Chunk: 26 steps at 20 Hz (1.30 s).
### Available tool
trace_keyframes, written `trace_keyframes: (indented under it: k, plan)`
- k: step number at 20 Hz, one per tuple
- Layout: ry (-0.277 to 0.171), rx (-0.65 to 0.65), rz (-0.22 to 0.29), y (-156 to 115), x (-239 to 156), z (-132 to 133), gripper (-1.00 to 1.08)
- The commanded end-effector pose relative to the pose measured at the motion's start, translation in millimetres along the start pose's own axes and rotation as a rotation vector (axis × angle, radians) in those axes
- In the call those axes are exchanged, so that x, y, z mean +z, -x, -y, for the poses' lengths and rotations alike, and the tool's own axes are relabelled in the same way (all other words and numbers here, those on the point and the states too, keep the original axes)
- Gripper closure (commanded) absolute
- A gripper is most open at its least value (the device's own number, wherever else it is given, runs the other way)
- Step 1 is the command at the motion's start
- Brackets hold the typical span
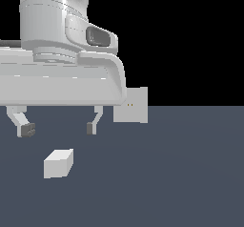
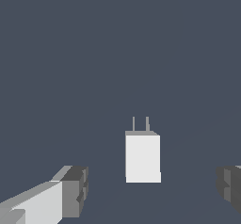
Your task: Plug the charger into the wall socket.
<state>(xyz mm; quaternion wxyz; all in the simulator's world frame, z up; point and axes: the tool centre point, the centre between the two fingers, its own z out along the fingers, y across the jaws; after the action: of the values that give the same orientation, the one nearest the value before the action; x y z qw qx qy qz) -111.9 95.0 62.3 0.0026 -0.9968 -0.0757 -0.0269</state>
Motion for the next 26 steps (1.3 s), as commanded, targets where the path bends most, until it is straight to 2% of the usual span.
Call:
trace_keyframes:
  k: [1,12,18,19,26]
  plan:
    - [0.000,0.000,0.000,0.2,2.0,-0.1,-0.92]
    - [0.001,0.000,-0.001,3.2,41.7,0.1,-0.92]
    - [0.001,0.000,-0.001,3.4,50.4,0.1,-0.92]
    - [0.001,0.000,-0.001,3.4,50.4,0.1,1.08]
    - [0.001,0.000,-0.001,3.4,50.4,0.1,1.08]
